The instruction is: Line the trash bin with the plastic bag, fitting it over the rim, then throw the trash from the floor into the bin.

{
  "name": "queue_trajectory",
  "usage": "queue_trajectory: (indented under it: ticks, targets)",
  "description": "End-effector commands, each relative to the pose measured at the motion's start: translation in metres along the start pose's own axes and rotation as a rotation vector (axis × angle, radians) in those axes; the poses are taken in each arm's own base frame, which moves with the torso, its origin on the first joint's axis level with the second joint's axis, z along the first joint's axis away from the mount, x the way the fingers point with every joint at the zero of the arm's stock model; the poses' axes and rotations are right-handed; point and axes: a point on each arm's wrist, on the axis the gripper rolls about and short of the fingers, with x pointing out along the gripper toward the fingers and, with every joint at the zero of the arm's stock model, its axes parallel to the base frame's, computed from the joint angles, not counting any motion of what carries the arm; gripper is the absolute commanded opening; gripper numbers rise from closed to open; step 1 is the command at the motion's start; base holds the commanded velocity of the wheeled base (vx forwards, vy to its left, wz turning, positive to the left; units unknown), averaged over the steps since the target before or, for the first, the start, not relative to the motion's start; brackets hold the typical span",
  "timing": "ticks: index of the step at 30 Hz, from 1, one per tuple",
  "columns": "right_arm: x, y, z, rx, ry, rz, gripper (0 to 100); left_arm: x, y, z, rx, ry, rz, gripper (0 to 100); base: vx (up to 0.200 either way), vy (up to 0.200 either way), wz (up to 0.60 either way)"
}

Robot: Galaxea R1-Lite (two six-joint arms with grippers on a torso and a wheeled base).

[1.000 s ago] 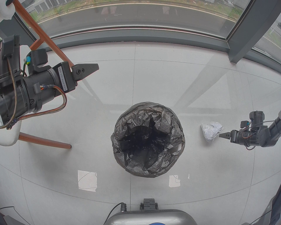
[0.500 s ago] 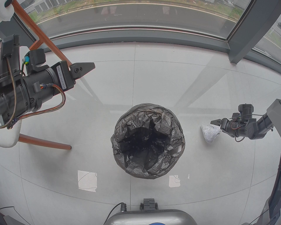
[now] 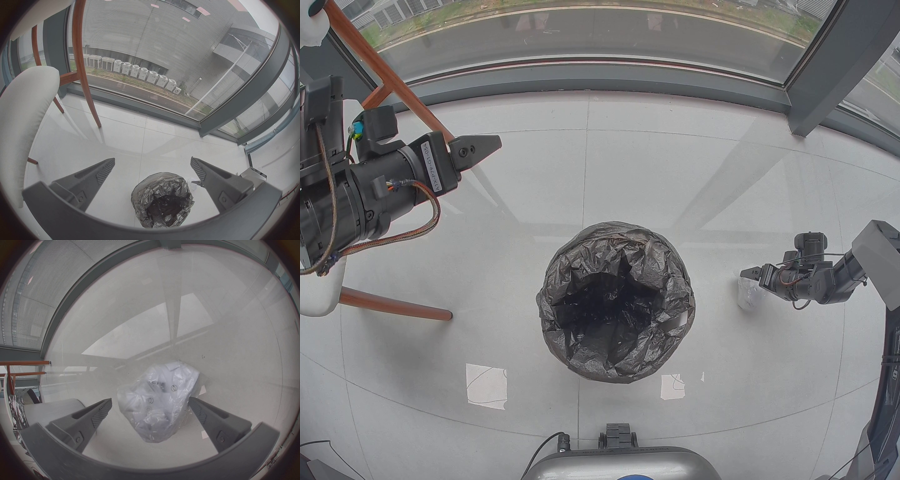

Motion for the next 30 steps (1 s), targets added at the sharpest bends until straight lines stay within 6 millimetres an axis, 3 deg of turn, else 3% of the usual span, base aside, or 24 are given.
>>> queue_trajectory:
  ticks: [1,7,15,16,23,24,26,27,30]
  targets:
    - [0.012,-0.003,-0.01,-0.001,0.03,-0.002,100,0.002,0.0,-0.001,0.001,0.004,0.005,100,0.0,0.0,0.0]
    - [0.022,0.001,-0.021,-0.009,0.052,0.004,100,0.001,0.001,-0.001,0.001,0.003,0.008,100,0.0,0.0,0.0]
    - [0.03,0.007,-0.017,-0.027,0.023,-0.002,100,0.0,0.001,0.0,-0.002,-0.005,0.018,100,0.0,0.0,0.0]
    - [0.03,0.008,-0.016,-0.027,0.022,-0.003,0,0.0,0.001,0.0,0.0,-0.005,0.018,100,0.0,0.0,0.0]
    - [0.015,0.015,-0.002,-0.08,-0.019,0.001,0,0.0,0.001,0.001,0.0,-0.007,0.018,100,0.0,0.0,0.0]
    - [0.0,0.024,0.007,-0.087,-0.043,0.015,0,0.0,0.001,0.001,0.0,-0.007,0.018,100,0.0,0.0,0.0]
    - [-0.008,0.029,0.011,-0.092,-0.052,0.026,0,0.0,0.001,0.001,0.0,-0.007,0.018,100,0.0,0.0,0.0]
    - [-0.033,0.045,0.024,-0.096,-0.094,0.055,0,0.0,0.001,0.001,-0.002,-0.006,0.015,100,0.0,0.0,0.0]
    - [-0.082,0.084,0.032,-0.098,-0.096,0.126,0,0.0,0.0,0.001,-0.003,-0.006,0.011,100,0.0,0.0,0.0]
